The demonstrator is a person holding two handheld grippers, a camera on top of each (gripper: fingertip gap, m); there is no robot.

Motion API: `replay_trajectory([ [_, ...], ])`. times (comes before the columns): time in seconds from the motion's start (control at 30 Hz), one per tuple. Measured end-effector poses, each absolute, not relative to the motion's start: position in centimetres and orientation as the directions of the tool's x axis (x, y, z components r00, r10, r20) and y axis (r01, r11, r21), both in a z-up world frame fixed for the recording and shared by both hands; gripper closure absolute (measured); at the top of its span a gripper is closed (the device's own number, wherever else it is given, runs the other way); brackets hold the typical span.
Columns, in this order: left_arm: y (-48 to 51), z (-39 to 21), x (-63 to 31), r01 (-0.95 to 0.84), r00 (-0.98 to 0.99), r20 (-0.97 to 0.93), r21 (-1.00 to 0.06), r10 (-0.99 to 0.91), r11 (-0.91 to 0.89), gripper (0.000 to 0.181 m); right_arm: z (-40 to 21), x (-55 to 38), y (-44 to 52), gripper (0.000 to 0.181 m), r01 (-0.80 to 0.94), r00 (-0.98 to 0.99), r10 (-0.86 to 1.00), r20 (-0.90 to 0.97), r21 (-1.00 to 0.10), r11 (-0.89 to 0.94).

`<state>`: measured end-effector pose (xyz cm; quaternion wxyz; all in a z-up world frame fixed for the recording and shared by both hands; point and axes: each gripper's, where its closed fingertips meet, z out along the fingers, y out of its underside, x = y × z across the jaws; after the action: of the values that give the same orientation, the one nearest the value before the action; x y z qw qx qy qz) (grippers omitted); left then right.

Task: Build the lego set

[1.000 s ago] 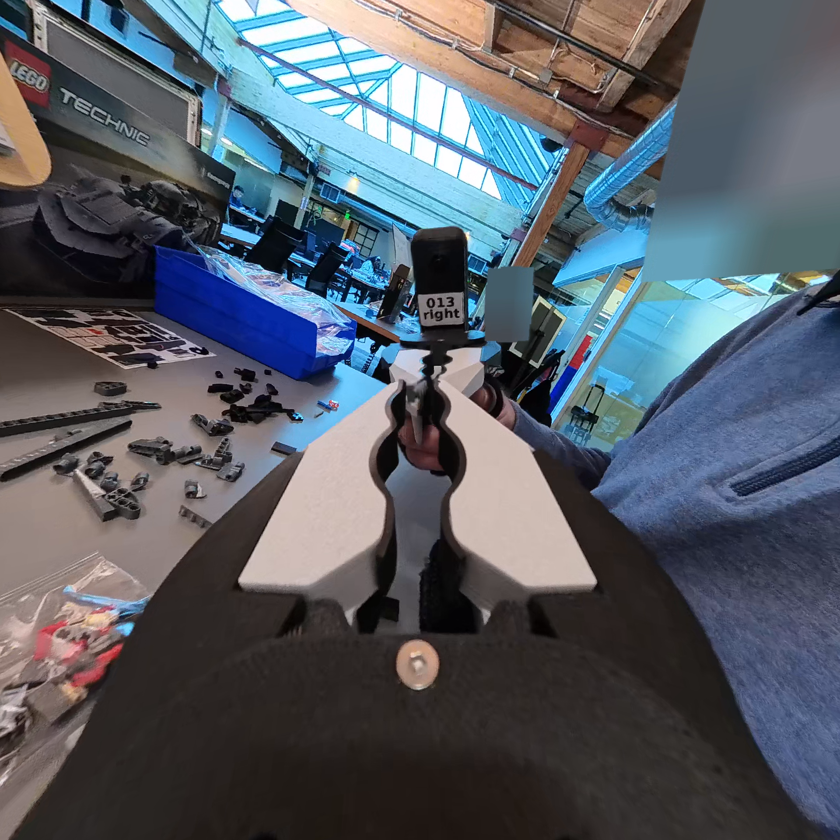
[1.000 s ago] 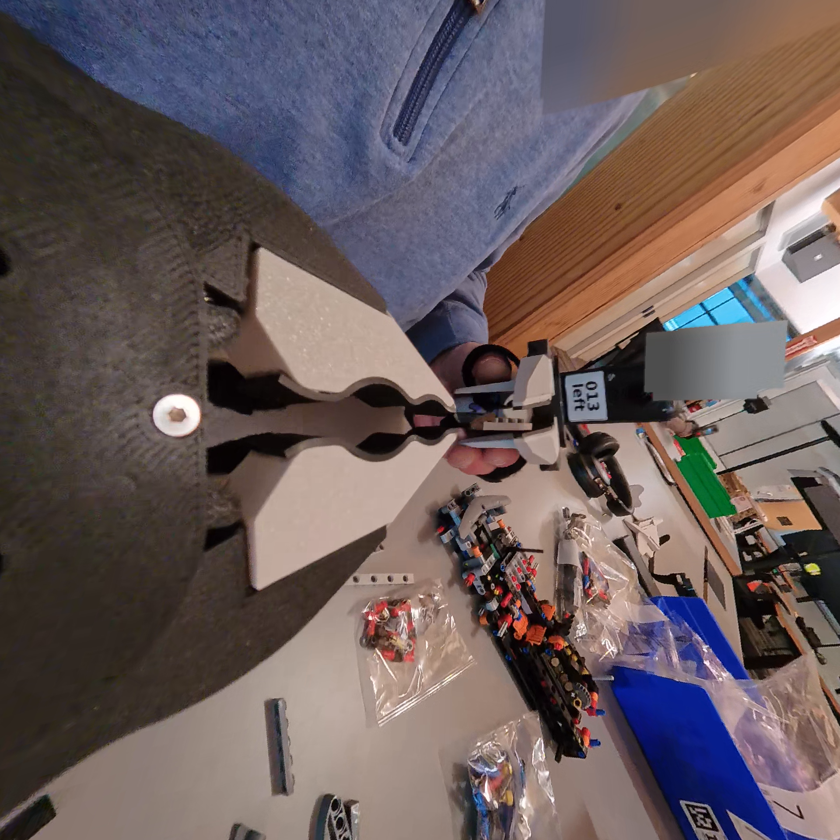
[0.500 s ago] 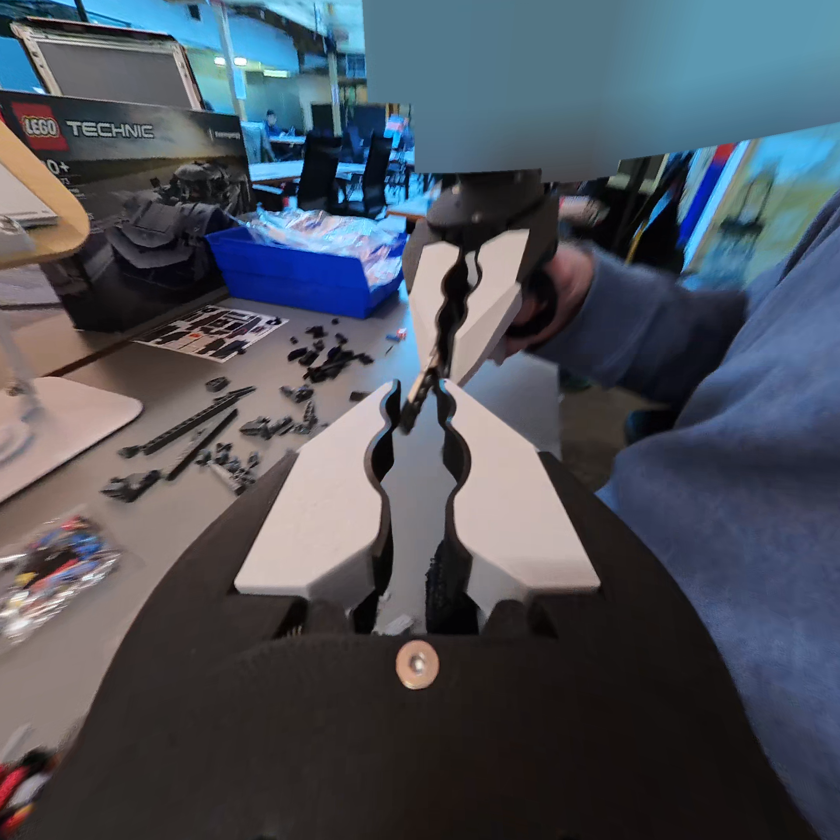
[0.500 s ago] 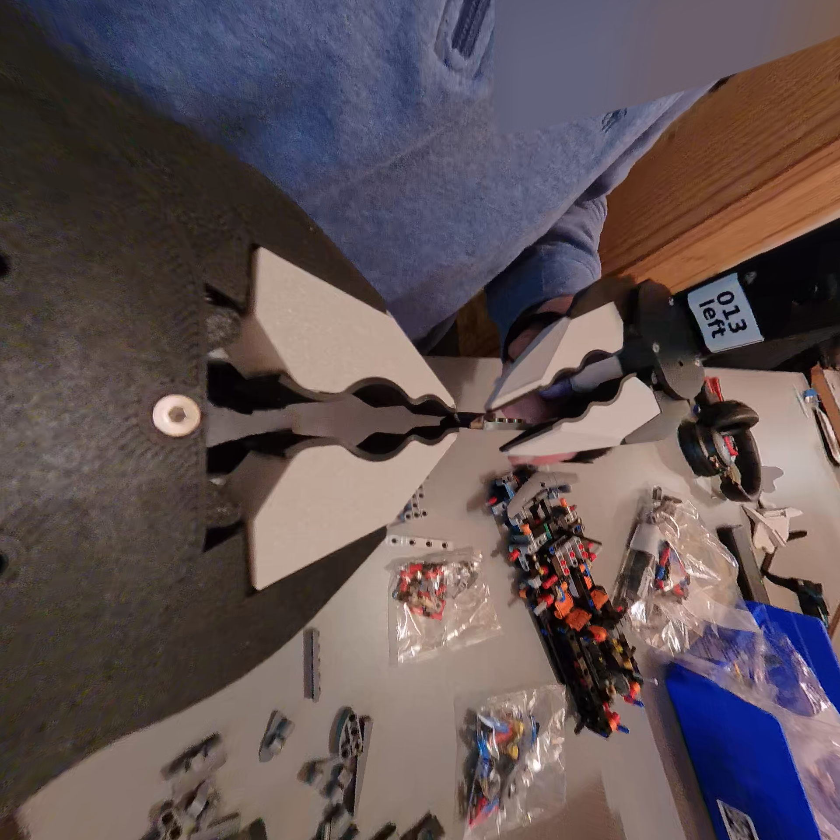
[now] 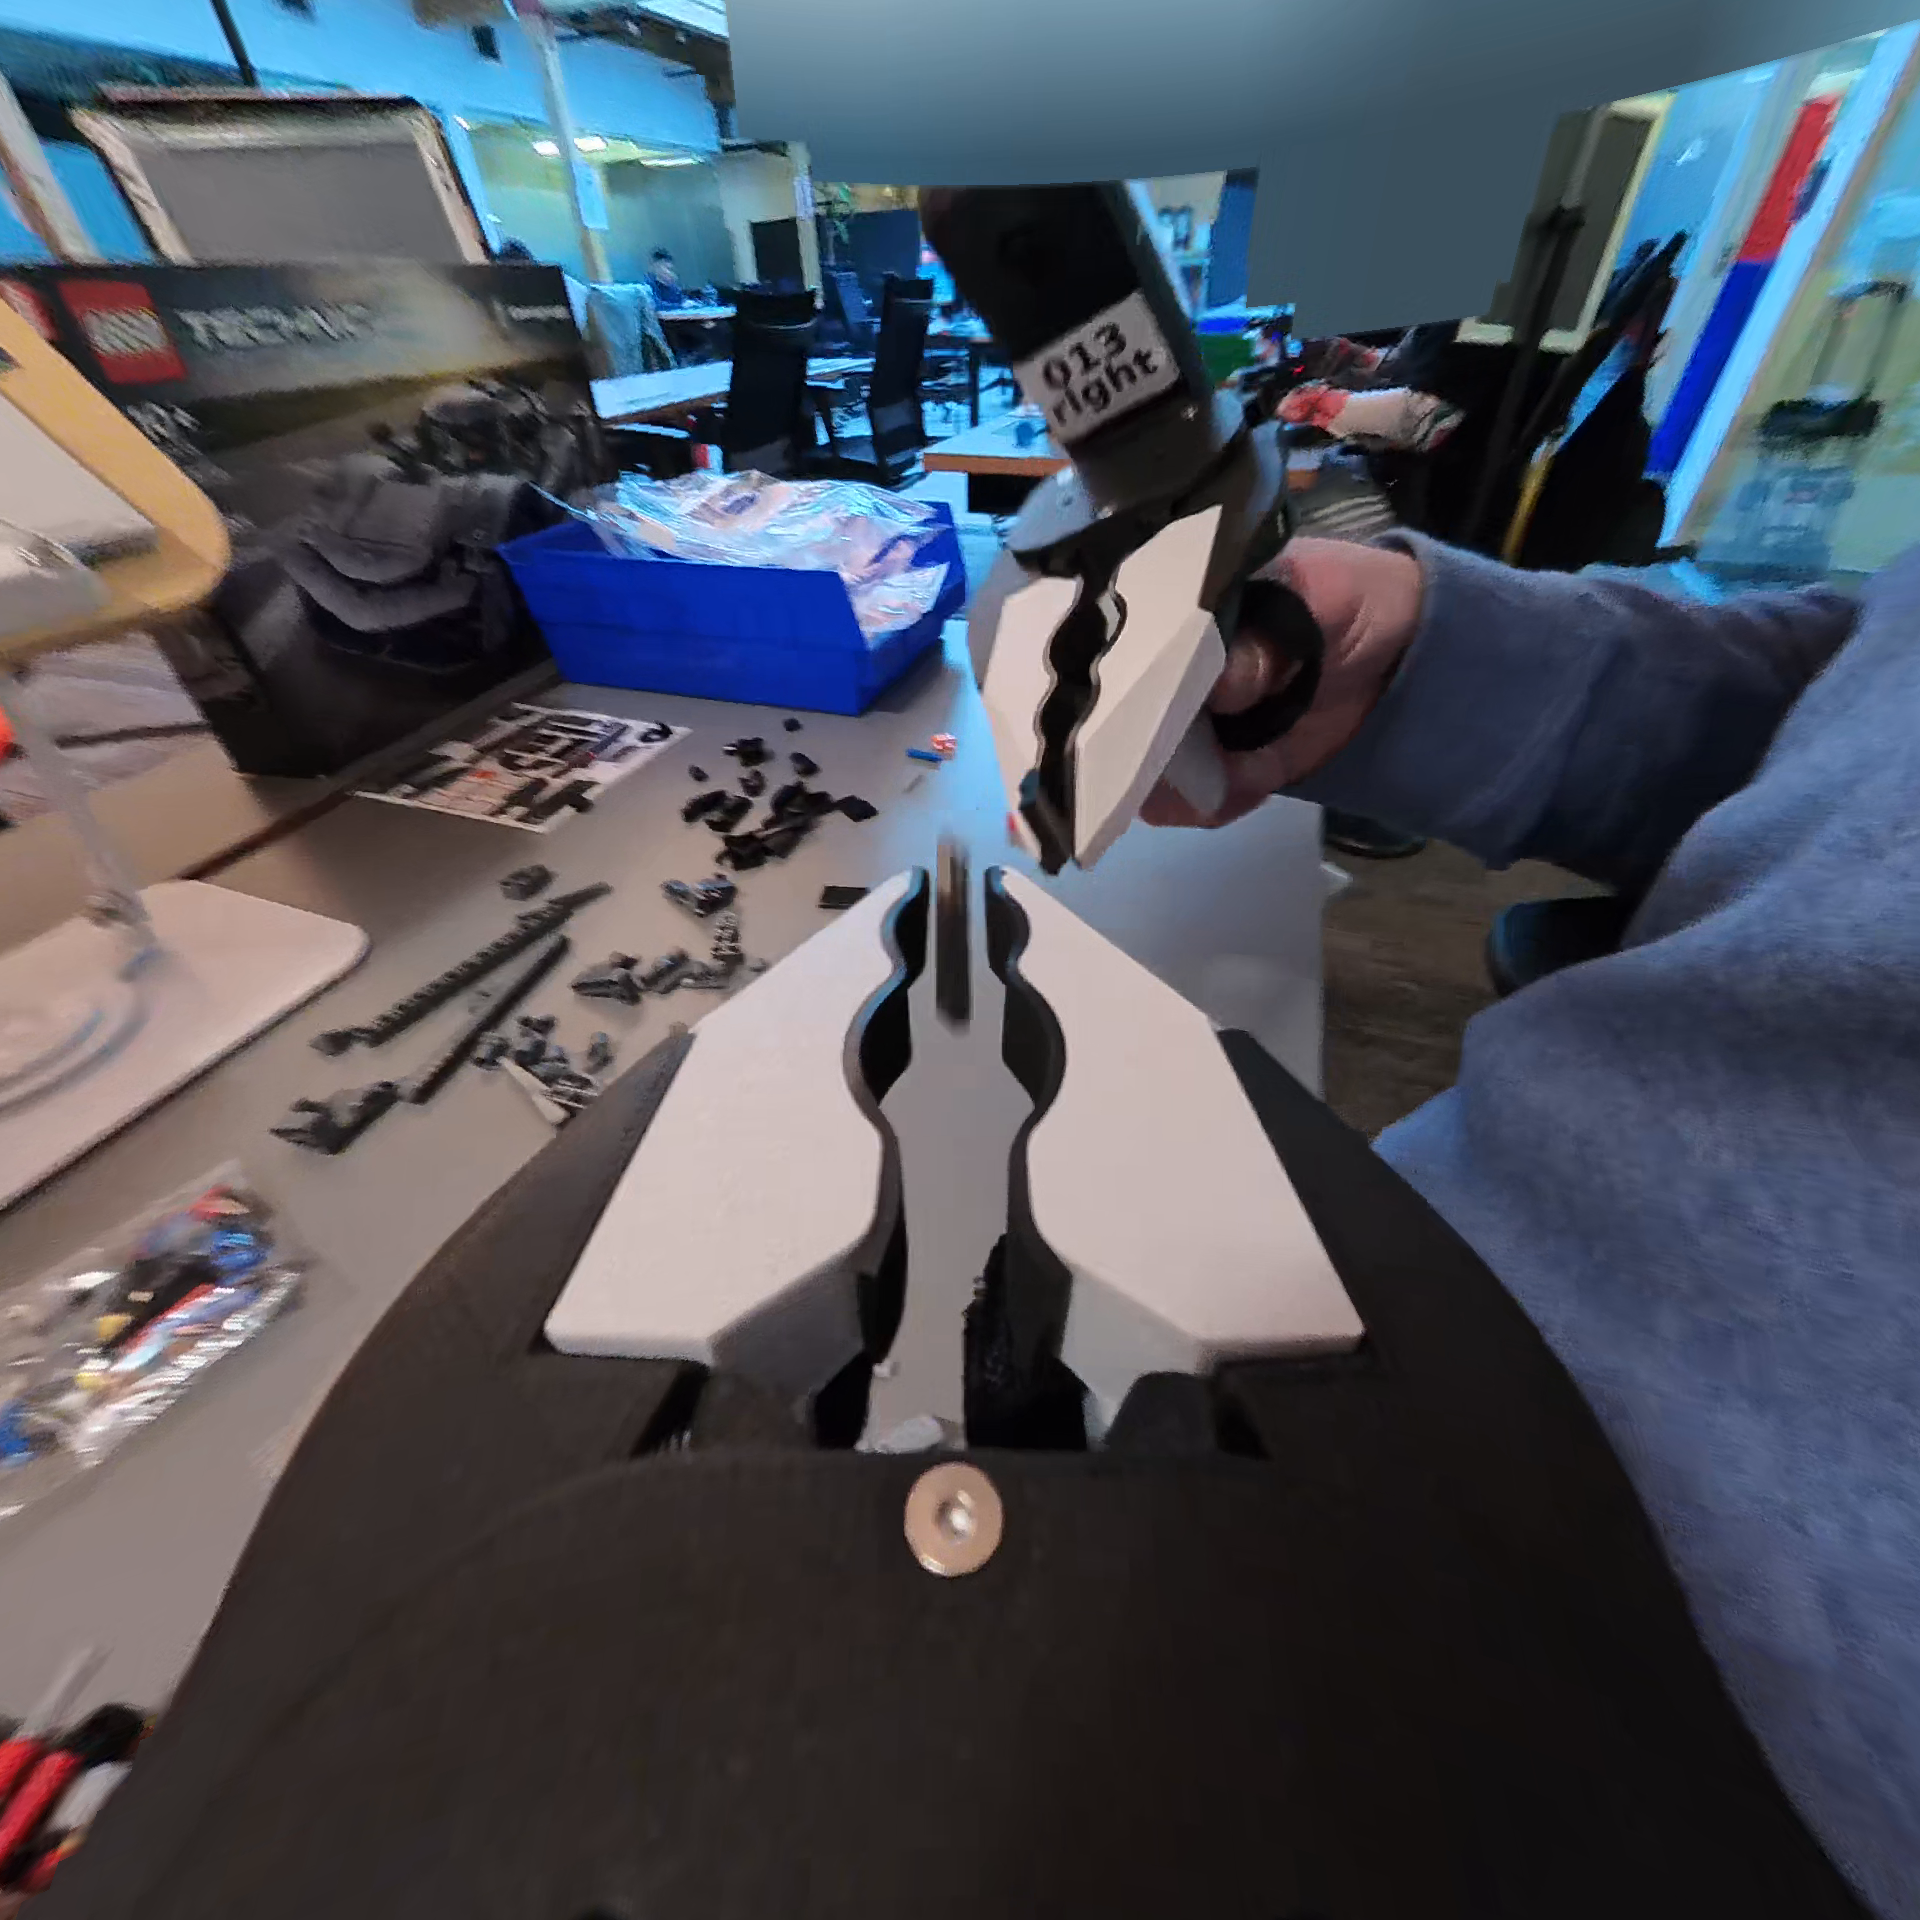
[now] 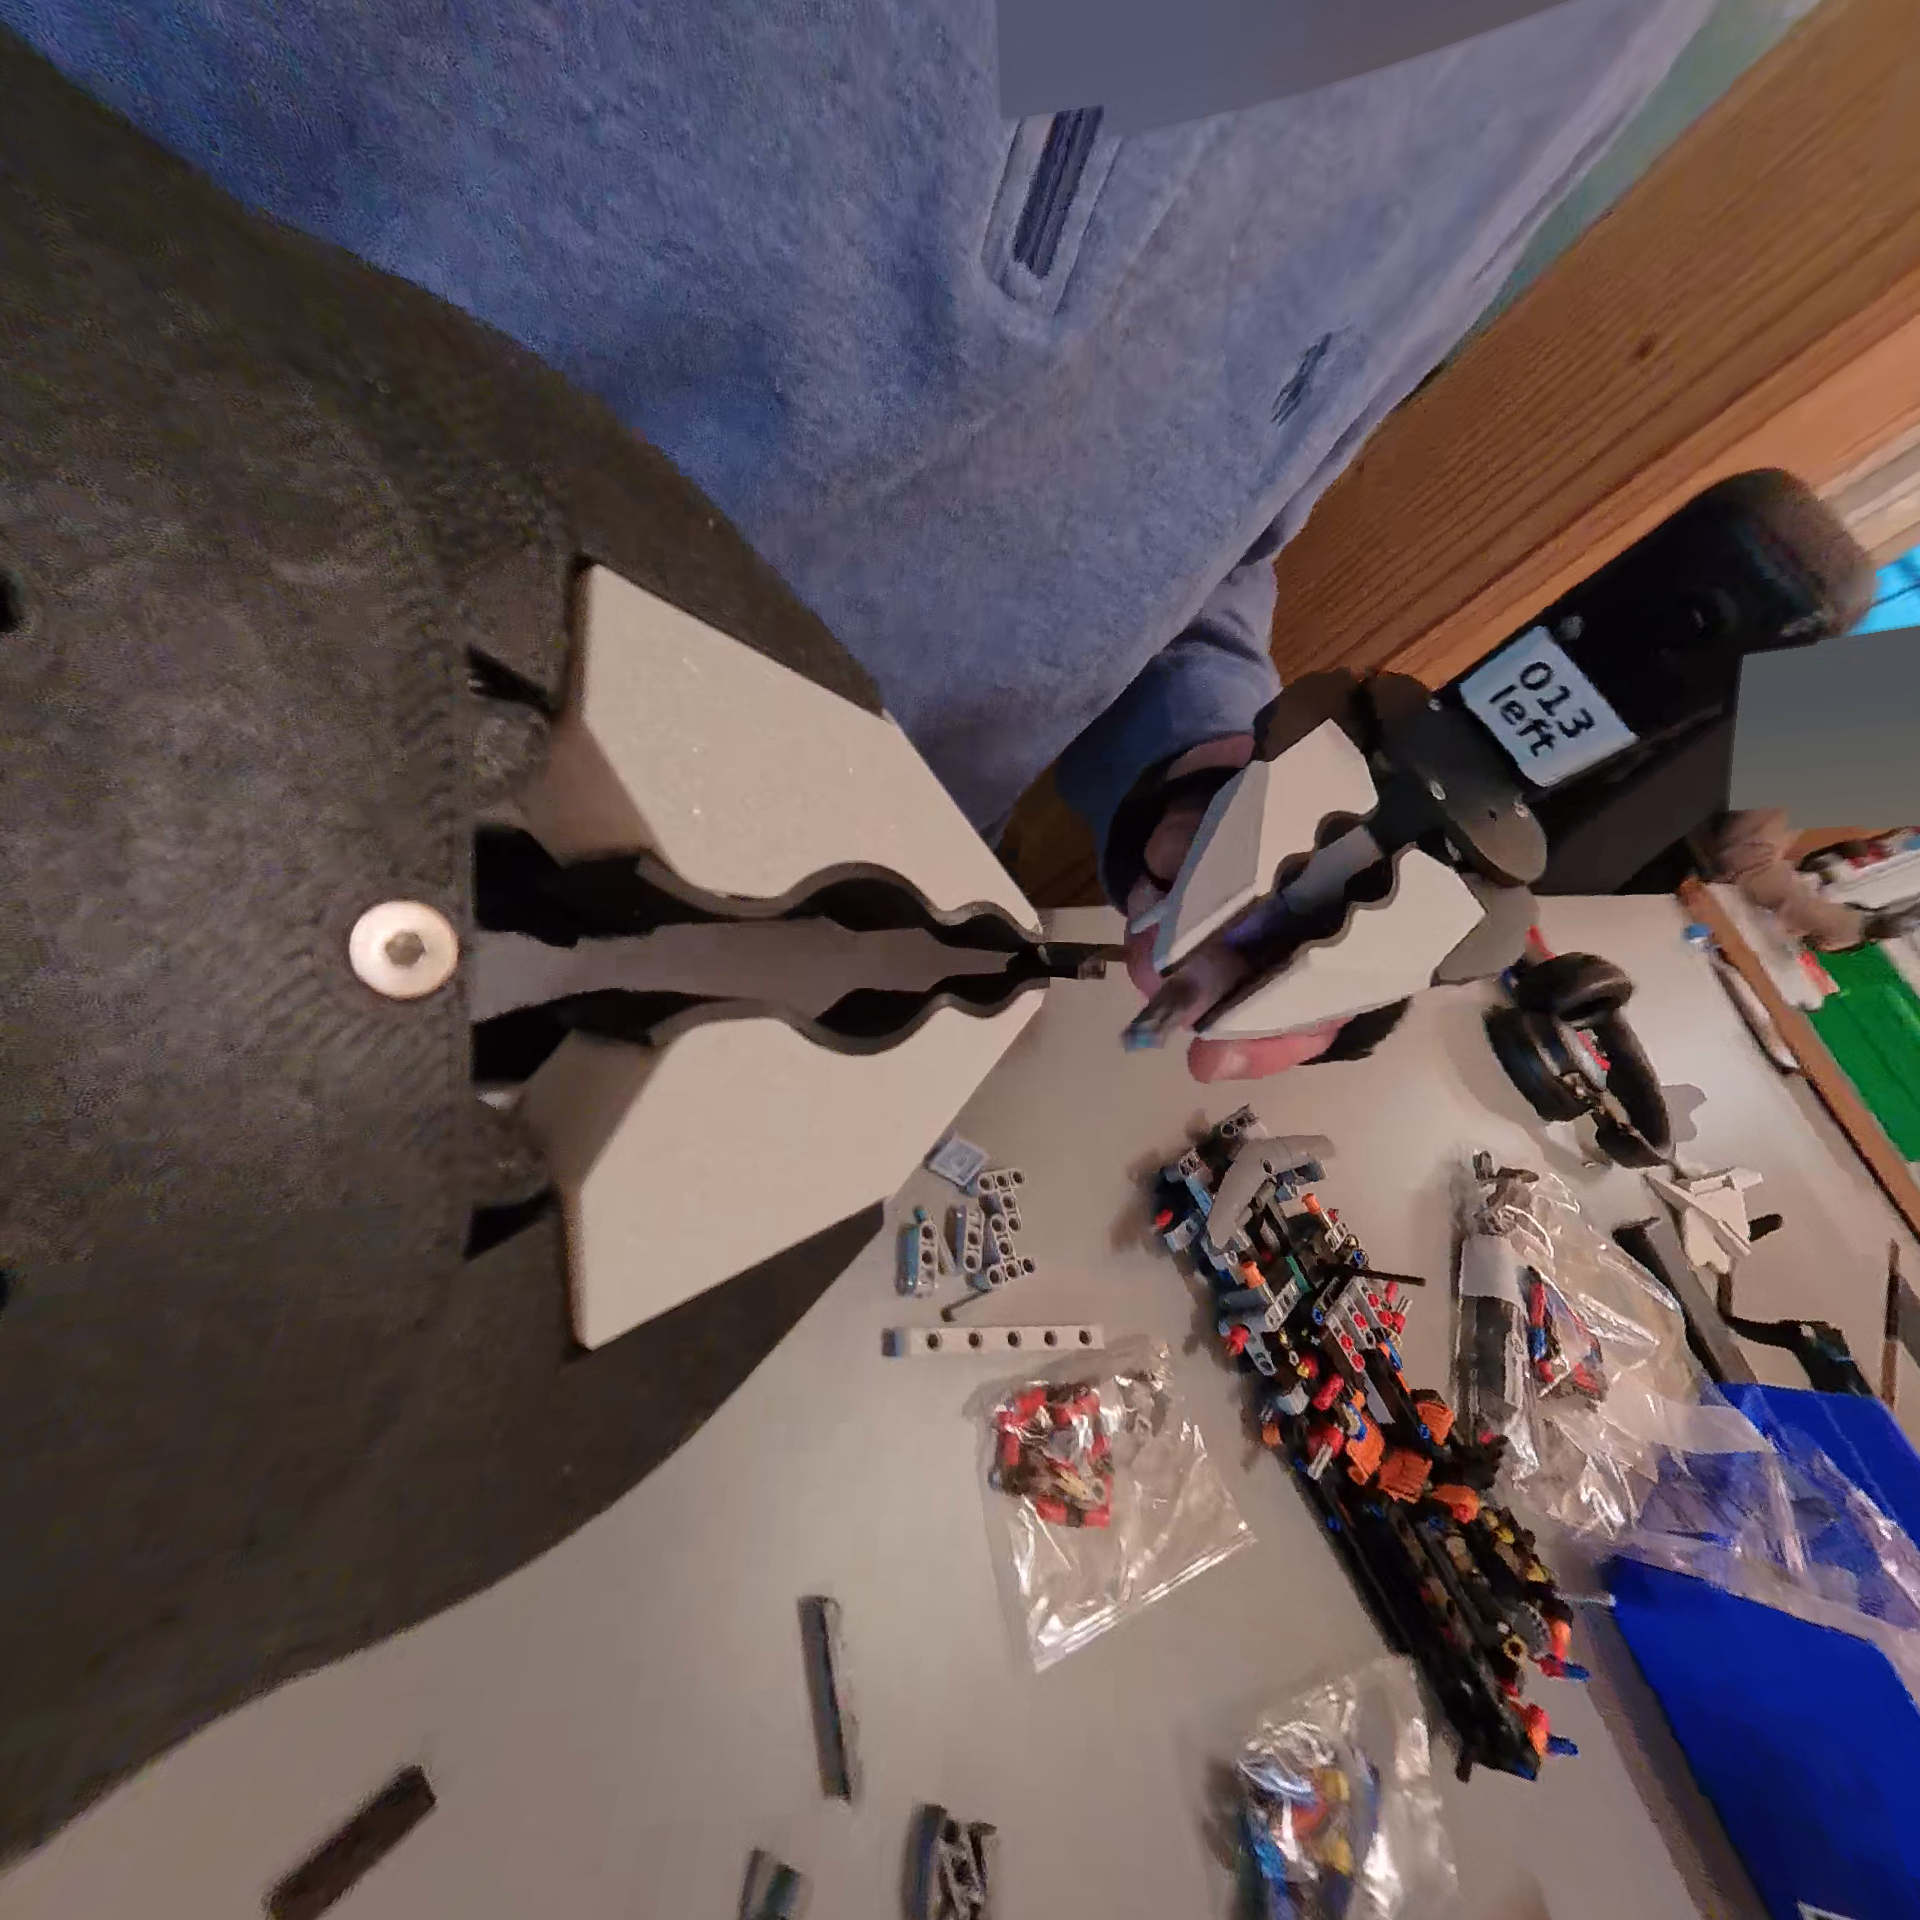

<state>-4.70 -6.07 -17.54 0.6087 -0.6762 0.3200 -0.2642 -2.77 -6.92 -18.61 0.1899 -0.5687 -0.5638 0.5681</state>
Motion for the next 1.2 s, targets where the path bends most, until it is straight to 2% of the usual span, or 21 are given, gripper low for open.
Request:
replay_trajectory([
  [0.1,-6.0,-17.4,-4.5,-0.168,0.65,-0.087,-0.985,-0.755,-0.03,0.169,-18.9,-1.9,-6.1,0.18,0.409,-0.257,0.827,-0.5,-0.832,-0.376],
  [0.3,-5.7,-18.4,-3.9,-0.251,0.605,-0.093,-0.965,-0.791,-0.078,0.166,-19.8,-1.1,-5.6,0.18,0.449,-0.222,0.873,-0.435,-0.84,-0.304],
  [0.43,-5.9,-20.3,-4.2,-0.326,0.59,-0.083,-0.935,-0.803,-0.143,0.169,-22.7,-0.1,-4.6,0.18,0.572,-0.141,0.919,-0.369,-0.788,-0.229],
  [0.6,-5.9,-22.7,-3.3,-0.414,0.554,-0.11,-0.897,-0.825,-0.158,0.168,-24.8,-0.1,-5.5,0.18,0.591,-0.123,0.887,-0.445,-0.751,-0.295],
  [0.73,-4.7,-27.3,-4.1,-0.656,0.486,-0.264,-0.74,-0.833,-0.148,0.171,-26.0,0.2,-5.3,0.18,0.605,-0.084,0.899,-0.429,-0.739,-0.297],
  [0.87,-4.5,-30.7,-4.0,-0.776,0.369,-0.324,-0.624,-0.871,-0.096,0.176,-26.9,0.8,-5.2,0.18,0.611,-0.06,0.899,-0.433,-0.728,-0.31],
  [1.07,-4.0,-32.4,-4.0,-0.84,0.292,-0.346,-0.538,-0.891,-0.067,0.181,-27.7,1.3,-5.4,0.18,0.61,-0.067,0.888,-0.454,-0.723,-0.324],
  [1.2,-3.8,-33.0,-3.3,-0.848,0.281,-0.335,-0.525,-0.899,-0.07,0.181,-27.7,1.5,-5.3,0.18,0.6,-0.081,0.883,-0.463,-0.73,-0.327],
])
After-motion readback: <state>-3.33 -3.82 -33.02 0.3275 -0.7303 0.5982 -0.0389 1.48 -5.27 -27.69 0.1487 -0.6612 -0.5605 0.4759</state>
